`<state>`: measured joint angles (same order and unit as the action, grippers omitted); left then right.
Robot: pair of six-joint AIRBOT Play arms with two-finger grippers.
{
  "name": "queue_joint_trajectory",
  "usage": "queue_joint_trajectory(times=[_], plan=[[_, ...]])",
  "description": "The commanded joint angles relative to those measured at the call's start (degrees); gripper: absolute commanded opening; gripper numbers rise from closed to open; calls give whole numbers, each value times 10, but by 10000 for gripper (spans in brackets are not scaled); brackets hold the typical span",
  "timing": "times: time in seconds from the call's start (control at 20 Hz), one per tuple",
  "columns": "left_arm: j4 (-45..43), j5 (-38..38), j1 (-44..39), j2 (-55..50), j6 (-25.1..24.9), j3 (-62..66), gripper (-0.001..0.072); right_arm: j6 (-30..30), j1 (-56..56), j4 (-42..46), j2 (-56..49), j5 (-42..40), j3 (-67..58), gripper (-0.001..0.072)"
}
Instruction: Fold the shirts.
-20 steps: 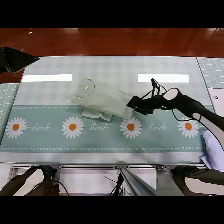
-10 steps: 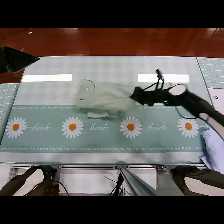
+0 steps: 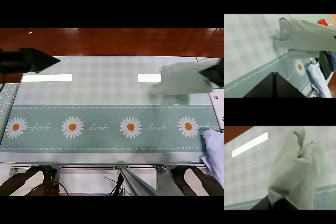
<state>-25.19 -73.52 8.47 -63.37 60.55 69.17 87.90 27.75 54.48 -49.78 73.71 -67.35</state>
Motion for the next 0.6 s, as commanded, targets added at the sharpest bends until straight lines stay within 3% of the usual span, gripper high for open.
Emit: queue_joint_trajectory(times=[0.0, 0.25, 0.55], plan=[[0, 16, -55, -32, -13, -3, 25, 15, 174, 114, 55, 160, -51, 30], [0, 15, -79, -67, -37, -3, 25, 5, 323, 292, 58, 246, -51, 30], [0, 43, -79, -81, -61, -3, 25, 11, 371, 497, 58, 287, -51, 31]])
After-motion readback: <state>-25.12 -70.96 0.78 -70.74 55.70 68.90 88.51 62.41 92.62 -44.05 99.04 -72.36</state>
